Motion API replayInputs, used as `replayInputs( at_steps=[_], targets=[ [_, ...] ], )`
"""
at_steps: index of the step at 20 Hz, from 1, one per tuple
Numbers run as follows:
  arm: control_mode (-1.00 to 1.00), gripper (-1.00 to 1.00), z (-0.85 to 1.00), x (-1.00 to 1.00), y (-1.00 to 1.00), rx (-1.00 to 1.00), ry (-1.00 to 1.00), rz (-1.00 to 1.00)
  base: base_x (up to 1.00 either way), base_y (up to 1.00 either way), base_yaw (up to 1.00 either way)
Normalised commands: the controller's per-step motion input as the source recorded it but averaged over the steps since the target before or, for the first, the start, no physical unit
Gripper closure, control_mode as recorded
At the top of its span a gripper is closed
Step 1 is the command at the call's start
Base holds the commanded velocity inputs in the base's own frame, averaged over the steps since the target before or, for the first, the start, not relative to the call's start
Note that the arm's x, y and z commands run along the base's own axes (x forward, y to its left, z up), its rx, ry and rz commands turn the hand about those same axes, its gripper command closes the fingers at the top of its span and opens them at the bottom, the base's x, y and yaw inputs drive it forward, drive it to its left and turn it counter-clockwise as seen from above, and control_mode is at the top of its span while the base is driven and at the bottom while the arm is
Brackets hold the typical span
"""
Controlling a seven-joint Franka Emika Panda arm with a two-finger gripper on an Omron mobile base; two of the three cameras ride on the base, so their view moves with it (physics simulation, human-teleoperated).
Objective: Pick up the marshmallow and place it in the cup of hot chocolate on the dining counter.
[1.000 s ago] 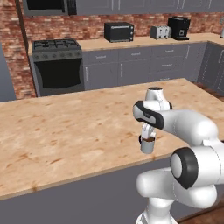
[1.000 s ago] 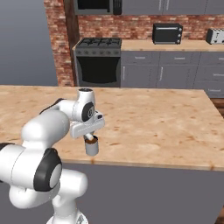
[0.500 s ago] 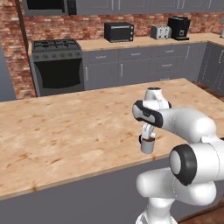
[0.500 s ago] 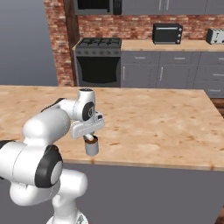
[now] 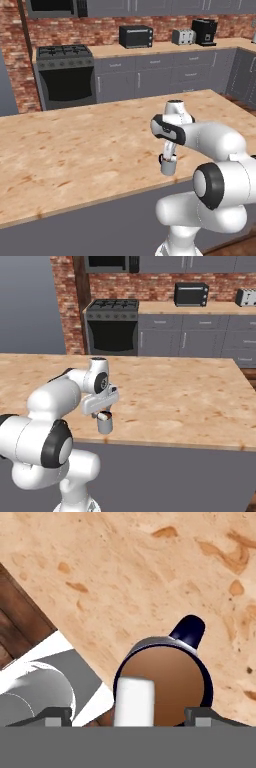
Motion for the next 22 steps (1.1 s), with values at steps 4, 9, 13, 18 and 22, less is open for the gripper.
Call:
replayInputs(
  at_steps=[4,9,13,18,22],
  targets=[
    [-1.0,-1.0,0.12,-0.01,-0.08,0.04,-0.13,0.17,0.0,0.0,0.0],
    [-1.0,-1.0,0.39,-0.02,-0.03,0.02,-0.23,0.21,0.0,0.0,0.0],
    [-1.0,-1.0,0.45,0.0,0.0,0.02,-0.2,0.22,0.0,0.0,0.0],
    [-1.0,-1.0,0.51,-0.06,-0.01,0.04,-0.11,0.21,0.0,0.0,0.0],
    [-1.0,-1.0,0.51,-0.3,-0.07,0.06,-0.02,0.12,0.0,0.0,0.0]
  ],
)
